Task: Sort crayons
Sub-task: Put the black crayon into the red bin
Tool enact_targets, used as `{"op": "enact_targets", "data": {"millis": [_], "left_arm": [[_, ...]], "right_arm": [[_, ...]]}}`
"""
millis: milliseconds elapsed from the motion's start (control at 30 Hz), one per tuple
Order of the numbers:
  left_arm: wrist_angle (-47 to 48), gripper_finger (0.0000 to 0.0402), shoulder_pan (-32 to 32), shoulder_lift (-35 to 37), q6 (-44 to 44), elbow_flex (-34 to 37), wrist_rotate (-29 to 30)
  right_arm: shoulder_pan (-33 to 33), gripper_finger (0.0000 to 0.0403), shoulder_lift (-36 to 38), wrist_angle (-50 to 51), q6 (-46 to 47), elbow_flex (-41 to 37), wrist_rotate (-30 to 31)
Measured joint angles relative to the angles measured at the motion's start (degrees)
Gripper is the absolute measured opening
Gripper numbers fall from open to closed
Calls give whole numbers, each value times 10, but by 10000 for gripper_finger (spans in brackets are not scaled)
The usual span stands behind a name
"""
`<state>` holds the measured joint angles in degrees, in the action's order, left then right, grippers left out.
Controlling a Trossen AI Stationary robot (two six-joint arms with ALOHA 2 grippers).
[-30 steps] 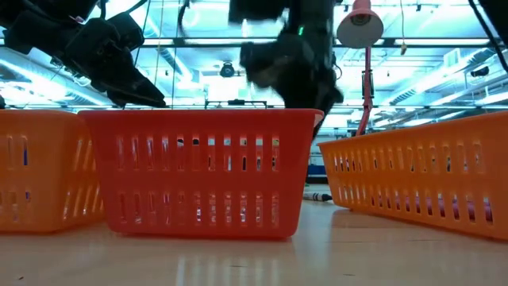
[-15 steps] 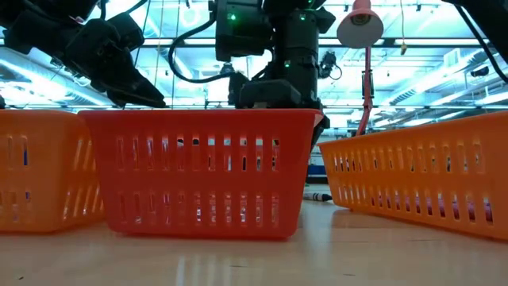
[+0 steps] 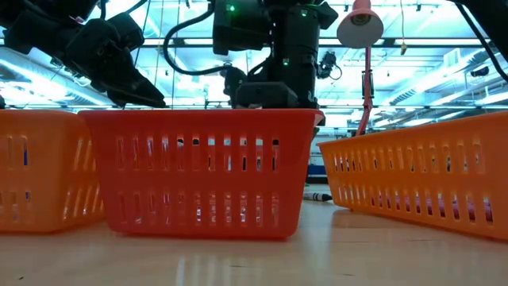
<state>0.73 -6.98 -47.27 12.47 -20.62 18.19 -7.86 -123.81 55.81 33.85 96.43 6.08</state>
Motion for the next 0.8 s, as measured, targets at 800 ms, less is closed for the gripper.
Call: {"op": "enact_targets", "data": {"millis": [800], "left_arm": [[11, 173, 0, 0, 0, 0, 0]], "right_arm": [[5, 150, -3, -18, 26, -63, -27]]}}
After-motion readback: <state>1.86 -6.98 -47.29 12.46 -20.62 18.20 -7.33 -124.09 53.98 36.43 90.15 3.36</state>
